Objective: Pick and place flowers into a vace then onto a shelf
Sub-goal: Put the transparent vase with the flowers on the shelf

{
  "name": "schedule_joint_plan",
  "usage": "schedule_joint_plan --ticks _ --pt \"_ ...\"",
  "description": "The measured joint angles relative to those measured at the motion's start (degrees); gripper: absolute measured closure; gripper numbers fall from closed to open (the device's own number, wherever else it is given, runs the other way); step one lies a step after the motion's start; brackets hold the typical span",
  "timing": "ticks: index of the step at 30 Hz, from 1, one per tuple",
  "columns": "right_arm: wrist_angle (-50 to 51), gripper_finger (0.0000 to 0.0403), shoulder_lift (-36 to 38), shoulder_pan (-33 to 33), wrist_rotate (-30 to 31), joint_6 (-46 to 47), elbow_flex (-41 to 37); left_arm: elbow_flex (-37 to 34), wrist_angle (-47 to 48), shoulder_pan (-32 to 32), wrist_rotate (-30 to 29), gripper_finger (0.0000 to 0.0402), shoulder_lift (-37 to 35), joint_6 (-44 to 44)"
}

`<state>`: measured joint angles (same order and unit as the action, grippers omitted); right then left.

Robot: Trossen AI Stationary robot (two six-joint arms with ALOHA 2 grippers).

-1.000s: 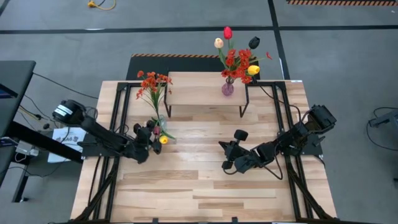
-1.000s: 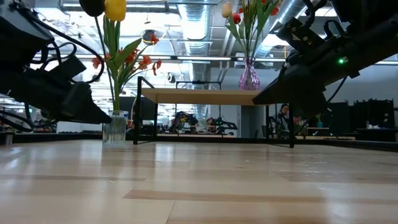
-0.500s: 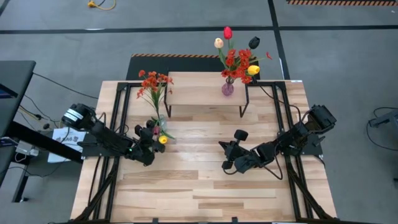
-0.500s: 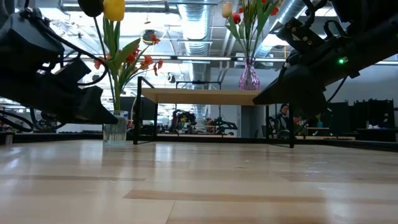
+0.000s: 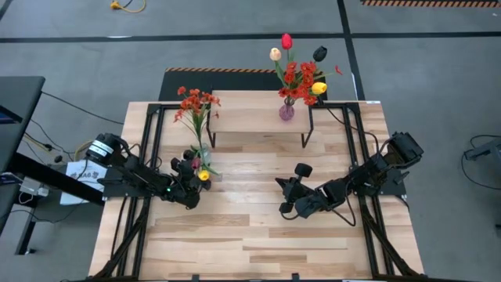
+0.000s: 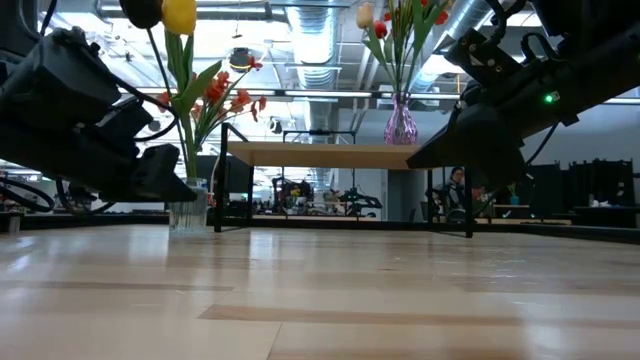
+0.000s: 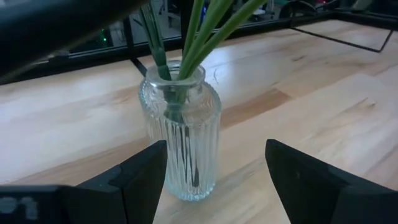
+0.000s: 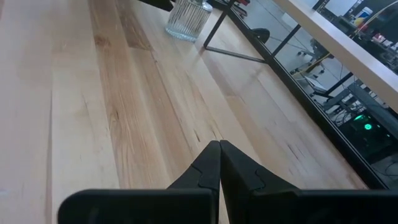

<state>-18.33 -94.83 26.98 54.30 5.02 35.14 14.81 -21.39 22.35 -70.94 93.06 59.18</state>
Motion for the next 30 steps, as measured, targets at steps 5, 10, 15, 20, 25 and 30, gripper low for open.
schedule_joint_plan --ticks 5,10,15,20,25,30 --pt "0.31 0.0403 0.0 0.0 -0.02 0.02 0.0 0.0 0.04 0.0 -0.34 0.0141 0.0 1.04" --pt "0.31 0.0403 0.0 0.0 -0.13 0.43 0.0 0.0 0.07 0.0 -0.39 0.0141 -0.01 1.66" --pt "0.31 0.0403 0.0 0.0 -0.23 0.6 0.0 0.0 1.4 0.07 0.81 0.0141 -0.02 3.9" --pt "0.31 0.0403 0.0 0.0 -0.39 0.61 0.0 0.02 1.46 1.15 2.48 0.0141 -0.02 4.96" --pt "0.31 0.0403 0.0 0.0 -0.39 0.97 0.0 0.05 4.82 0.85 1.62 0.0141 -0.04 6.63" --pt "0.29 0.0403 0.0 0.0 -0.39 1.05 0.0 0.05 8.64 0.63 1.55 0.0141 -0.04 10.9"
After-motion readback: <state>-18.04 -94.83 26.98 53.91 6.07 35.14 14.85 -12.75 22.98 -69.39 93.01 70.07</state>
